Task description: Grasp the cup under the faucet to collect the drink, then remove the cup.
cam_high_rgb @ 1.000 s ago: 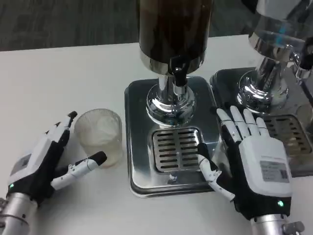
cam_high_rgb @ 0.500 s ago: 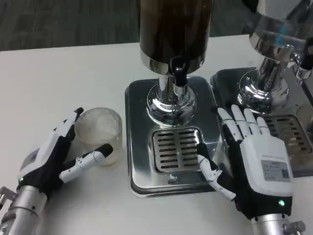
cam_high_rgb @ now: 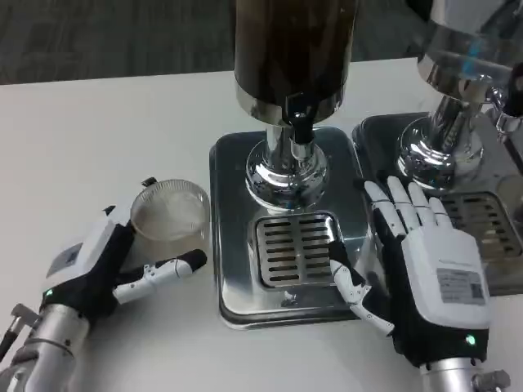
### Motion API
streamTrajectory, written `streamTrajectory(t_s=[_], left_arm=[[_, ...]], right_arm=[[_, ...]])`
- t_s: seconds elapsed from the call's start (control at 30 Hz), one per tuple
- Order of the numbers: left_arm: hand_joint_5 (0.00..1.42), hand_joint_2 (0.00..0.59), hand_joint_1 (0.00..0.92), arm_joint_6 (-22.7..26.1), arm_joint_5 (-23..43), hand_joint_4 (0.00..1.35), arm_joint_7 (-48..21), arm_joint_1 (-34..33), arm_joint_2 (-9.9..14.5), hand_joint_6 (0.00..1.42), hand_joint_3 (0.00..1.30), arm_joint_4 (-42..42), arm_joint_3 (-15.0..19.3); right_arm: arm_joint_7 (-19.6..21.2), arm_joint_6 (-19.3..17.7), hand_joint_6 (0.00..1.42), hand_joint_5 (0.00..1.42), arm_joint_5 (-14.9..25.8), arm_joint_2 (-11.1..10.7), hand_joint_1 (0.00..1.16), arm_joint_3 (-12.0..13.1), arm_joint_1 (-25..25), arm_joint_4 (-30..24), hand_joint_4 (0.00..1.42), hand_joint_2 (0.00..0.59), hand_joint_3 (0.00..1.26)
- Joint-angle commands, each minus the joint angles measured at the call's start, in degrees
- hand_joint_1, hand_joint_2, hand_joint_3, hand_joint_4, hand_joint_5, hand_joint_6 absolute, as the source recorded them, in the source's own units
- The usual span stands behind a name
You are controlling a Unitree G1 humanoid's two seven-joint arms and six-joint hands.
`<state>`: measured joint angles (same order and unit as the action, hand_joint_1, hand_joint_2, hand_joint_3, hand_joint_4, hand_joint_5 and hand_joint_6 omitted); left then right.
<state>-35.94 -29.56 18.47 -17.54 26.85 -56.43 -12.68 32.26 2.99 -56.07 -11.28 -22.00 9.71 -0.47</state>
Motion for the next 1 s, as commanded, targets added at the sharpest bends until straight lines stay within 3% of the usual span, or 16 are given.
streamTrajectory(t_s=[0.03,0.63,0.77,1.0], left_arm=[[0.07,0.0,0.111,-0.6,0.22,0.0,1.82,-0.73,0.38,0.03,0.0,-0.53,0.21],[0.32,0.016,0.193,-2.42,-0.02,0.0,2.52,-1.78,-0.53,0.33,0.0,-1.78,-0.49],[0.43,0.036,0.253,-2.74,-0.29,0.08,3.54,-2.01,-0.51,0.52,0.0,-2.03,-0.67],[0.6,0.073,0.337,-3.32,-0.86,0.26,6.32,-2.33,-0.32,0.71,0.09,-2.3,-0.7]], right_arm=[[0.33,0.53,0.08,0.06,0.07,0.25,0.31,0.0,0.68,-0.82,0.07,0.417,0.17],[0.33,0.89,0.08,0.06,0.04,0.7,0.31,0.1,1.34,-1.27,0.07,0.417,0.18],[0.34,1.04,0.09,0.06,0.24,0.77,0.31,0.27,1.48,-1.35,0.07,0.417,0.18],[0.61,1.49,0.11,0.06,0.29,1.24,0.32,0.39,1.49,-1.47,0.07,0.417,0.18]])
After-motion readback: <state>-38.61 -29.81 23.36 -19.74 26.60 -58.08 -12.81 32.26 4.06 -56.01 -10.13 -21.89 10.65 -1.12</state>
